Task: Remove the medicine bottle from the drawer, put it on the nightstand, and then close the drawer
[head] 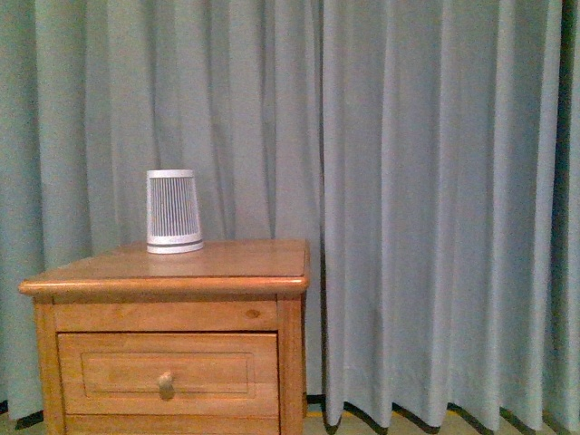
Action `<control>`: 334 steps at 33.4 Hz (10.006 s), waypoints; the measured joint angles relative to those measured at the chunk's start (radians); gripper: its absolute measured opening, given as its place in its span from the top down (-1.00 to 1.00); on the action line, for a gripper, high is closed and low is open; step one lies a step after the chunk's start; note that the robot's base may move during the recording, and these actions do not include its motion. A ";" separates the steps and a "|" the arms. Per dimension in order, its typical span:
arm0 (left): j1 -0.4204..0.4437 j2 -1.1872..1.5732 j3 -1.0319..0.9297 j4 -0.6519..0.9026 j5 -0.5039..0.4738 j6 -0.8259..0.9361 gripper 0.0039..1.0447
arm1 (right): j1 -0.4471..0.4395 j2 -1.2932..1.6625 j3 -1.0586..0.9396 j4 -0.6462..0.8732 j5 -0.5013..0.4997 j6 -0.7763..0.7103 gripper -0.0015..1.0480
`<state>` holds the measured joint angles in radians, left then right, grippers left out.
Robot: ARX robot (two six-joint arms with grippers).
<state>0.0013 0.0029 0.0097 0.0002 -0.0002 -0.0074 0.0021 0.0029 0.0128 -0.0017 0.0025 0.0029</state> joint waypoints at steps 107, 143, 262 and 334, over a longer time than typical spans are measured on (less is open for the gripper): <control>-0.059 2.534 1.432 0.841 0.062 0.096 -0.76 | 0.000 0.000 0.000 0.000 0.000 0.000 -0.87; -0.043 2.408 1.166 0.958 0.056 0.071 0.52 | 0.000 0.000 0.000 0.000 0.000 0.000 -0.87; -0.004 0.006 0.000 0.000 0.001 0.003 0.95 | 0.000 0.002 0.000 0.000 -0.002 0.000 -0.87; -0.004 0.000 0.000 -0.001 -0.001 0.003 -0.88 | 0.196 2.453 1.674 0.031 0.291 0.237 -0.54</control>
<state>-0.0029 0.0029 0.0093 -0.0006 -0.0013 -0.0044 0.1978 2.4554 1.6871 0.0292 0.2935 0.2398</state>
